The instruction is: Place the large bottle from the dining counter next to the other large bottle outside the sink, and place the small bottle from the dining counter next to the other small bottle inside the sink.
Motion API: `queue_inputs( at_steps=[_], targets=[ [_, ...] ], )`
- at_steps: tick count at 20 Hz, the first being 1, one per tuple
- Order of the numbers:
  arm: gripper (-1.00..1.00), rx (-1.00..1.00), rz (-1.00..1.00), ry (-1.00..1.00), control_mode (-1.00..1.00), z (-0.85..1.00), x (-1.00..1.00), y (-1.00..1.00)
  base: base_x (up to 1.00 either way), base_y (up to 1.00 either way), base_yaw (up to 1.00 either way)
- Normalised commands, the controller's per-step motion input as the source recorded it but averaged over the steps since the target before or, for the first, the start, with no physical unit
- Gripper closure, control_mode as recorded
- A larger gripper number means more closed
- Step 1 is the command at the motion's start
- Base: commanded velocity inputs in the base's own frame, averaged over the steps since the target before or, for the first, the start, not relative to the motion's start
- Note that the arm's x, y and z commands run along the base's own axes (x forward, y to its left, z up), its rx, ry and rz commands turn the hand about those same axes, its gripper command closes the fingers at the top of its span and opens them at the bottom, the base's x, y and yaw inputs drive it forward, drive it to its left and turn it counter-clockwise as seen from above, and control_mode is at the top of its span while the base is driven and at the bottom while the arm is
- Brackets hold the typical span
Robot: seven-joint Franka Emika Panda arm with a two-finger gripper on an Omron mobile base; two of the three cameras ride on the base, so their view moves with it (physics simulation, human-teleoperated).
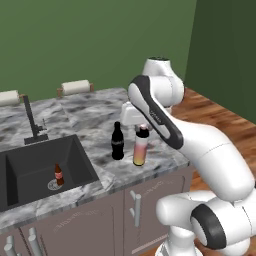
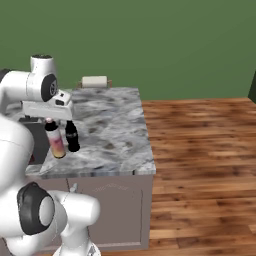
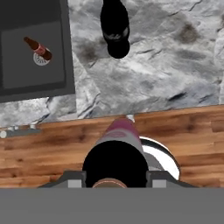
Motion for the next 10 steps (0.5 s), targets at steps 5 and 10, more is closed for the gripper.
queue_inputs(
  at_steps=[5, 10],
  targets=[
    [1.0, 0.0, -0.25, -0.03, -1.0, -0.24, 0.15, 0.0, 0.0, 0.0, 0.0],
    [1.0, -0.01, -0.26, 0.0, -1.0, -0.2, 0.48, 0.01, 0.0, 0.0, 0.0]
  ],
)
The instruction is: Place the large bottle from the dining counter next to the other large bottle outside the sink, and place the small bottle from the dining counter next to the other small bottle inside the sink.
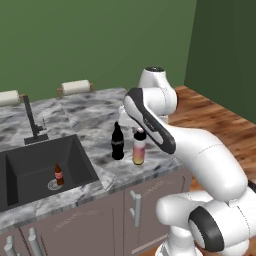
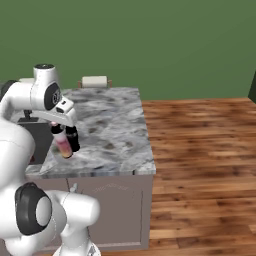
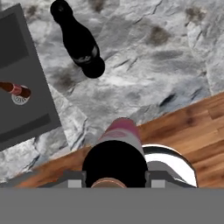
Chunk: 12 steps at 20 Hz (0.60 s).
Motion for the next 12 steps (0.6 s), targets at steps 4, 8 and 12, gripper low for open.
queue_inputs(
  at_steps=[4, 8, 12],
  targets=[
    [1.0, 0.0, -0.23, 0.02, -1.0, -0.22, 0.55, 0.04, 0.0, 0.0, 0.0],
    [1.0, 0.0, -0.2, 0.05, -1.0, -0.27, 0.35, 0.07, 0.0, 0.0, 0.0],
    [1.0, 0.0, -0.13, 0.12, -1.0, -0.22, 0.03, 0.18, 0.0, 0.0, 0.0]
  ],
)
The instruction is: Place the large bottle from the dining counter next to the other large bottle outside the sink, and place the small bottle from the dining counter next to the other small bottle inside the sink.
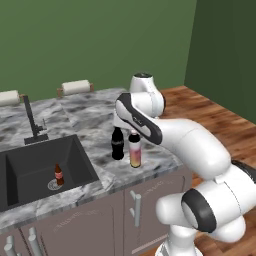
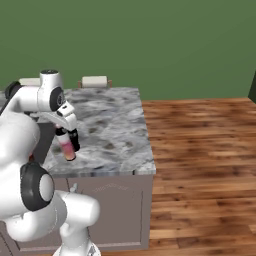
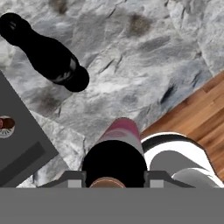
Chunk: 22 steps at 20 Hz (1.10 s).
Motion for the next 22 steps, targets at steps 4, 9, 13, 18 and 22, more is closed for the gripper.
queue_inputs(
  at_steps=[4, 9, 13, 18, 22],
  targets=[
    [1.0, 0.0, -0.01, 0.11, -1.0, -0.11, 0.06, 0.29, 0.0, 0.0, 0.0],
    [1.0, 0.0, 0.0, 0.01, -1.0, 0.0, 0.0, 0.05, 0.0, 0.0, 0.0],
    [1.0, 0.0, -0.01, 0.0, -1.0, -0.01, 0.07, 0.0, 0.0, 0.0, 0.0],
    [1.0, 0.01, -0.04, 0.01, -1.0, -0.14, 0.1, 0.0, 0.0, 0.0, 0.0],
    [1.0, 0.11, -0.03, 0.0, -1.0, -0.12, 0.01, -0.04, 0.0, 0.0, 0.0]
  ],
)
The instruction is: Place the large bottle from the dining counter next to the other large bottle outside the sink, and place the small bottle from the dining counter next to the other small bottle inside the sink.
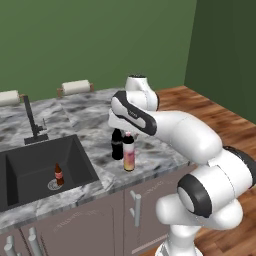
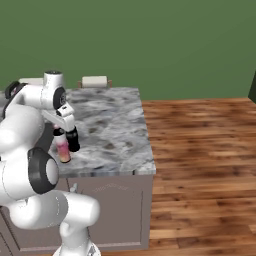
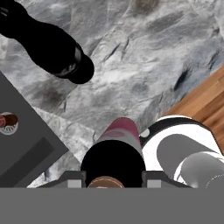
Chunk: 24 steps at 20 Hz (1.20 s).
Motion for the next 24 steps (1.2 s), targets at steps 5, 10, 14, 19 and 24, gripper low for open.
queue_inputs(
  at_steps=[5, 10, 14, 19, 24],
  targets=[
    [1.0, 0.05, -0.03, 0.0, -1.0, -0.15, 0.08, -0.11, 0.0, 0.0, 0.0],
    [1.0, 0.0, -0.03, 0.0, -1.0, -0.22, 0.16, -0.04, 0.0, 0.0, 0.0],
    [1.0, 0.0, -0.03, 0.0, -1.0, -0.18, 0.2, -0.01, 0.0, 0.0, 0.0],
    [1.0, 0.0, -0.03, 0.0, -1.0, -0.03, 0.25, 0.0, 0.0, 0.0, 0.0],
    [1.0, 0.0, -0.03, 0.03, -1.0, -0.02, 0.3, 0.0, 0.0, 0.0, 0.0]
  ],
)
